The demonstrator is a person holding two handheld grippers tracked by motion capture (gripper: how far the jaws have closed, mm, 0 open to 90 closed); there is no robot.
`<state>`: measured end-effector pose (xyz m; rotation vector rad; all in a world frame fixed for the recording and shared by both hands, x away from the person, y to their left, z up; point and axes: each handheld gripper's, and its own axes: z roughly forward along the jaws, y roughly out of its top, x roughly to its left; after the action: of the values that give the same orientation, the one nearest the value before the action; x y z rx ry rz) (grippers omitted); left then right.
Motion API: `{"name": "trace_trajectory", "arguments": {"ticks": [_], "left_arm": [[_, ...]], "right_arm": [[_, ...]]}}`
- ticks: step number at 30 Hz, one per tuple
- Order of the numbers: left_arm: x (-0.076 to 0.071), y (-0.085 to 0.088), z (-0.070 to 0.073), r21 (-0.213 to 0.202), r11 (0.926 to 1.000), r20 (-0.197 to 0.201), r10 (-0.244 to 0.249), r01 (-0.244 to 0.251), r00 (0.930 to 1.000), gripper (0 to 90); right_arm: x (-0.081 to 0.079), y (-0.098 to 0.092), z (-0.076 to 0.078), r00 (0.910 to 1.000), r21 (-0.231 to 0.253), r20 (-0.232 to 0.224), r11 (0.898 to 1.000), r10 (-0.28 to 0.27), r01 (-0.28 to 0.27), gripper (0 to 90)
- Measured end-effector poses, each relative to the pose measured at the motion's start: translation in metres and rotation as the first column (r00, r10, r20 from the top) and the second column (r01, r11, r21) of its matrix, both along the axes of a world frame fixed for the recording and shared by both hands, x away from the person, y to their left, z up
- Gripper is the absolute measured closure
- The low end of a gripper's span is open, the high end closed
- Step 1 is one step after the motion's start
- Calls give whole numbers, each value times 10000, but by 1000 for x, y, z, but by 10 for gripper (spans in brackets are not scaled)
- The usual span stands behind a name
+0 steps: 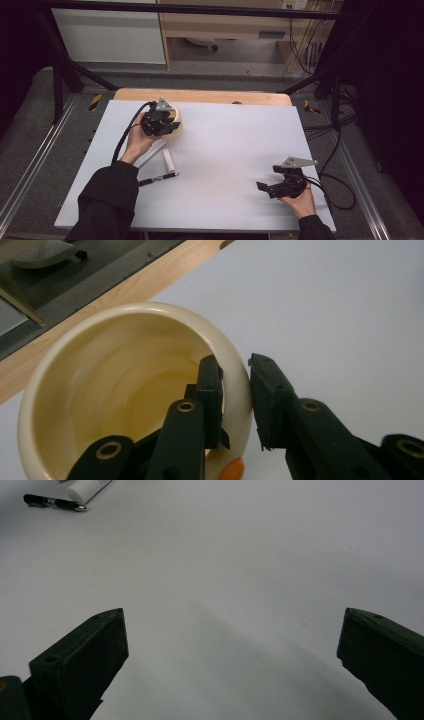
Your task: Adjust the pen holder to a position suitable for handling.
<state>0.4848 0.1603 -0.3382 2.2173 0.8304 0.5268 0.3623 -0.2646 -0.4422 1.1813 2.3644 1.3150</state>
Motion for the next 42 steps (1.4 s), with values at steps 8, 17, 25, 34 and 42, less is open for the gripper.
{"name": "trace_trajectory", "arguments": {"ticks": [8, 17, 25, 34, 42], "left_arm": [[-8, -18, 0, -146, 9995, -62, -264, 264, 9996, 751], [-17, -41, -4, -191, 9982, -151, -576, 573, 9982, 752], [-25, -61, -10, -229, 9964, -302, -821, 814, 9962, 753], [-31, -81, -17, -185, 9949, -543, -1003, 994, 9935, 753], [-33, -90, -21, -151, 9961, -758, -880, 871, 9932, 753]], "right_arm": [[0, 0, 0, 10000, -22, -12, 10000, 28, -28, 7], [0, 0, 0, 10000, -40, -10, 10000, 32, -32, 7], [0, 0, 0, 10000, -39, -16, 10000, 32, -32, 7], [0, 0, 0, 10000, -43, -14, 10000, 35, -35, 7], [0, 0, 0, 10000, -36, -28, 10000, 34, -34, 7]]}}
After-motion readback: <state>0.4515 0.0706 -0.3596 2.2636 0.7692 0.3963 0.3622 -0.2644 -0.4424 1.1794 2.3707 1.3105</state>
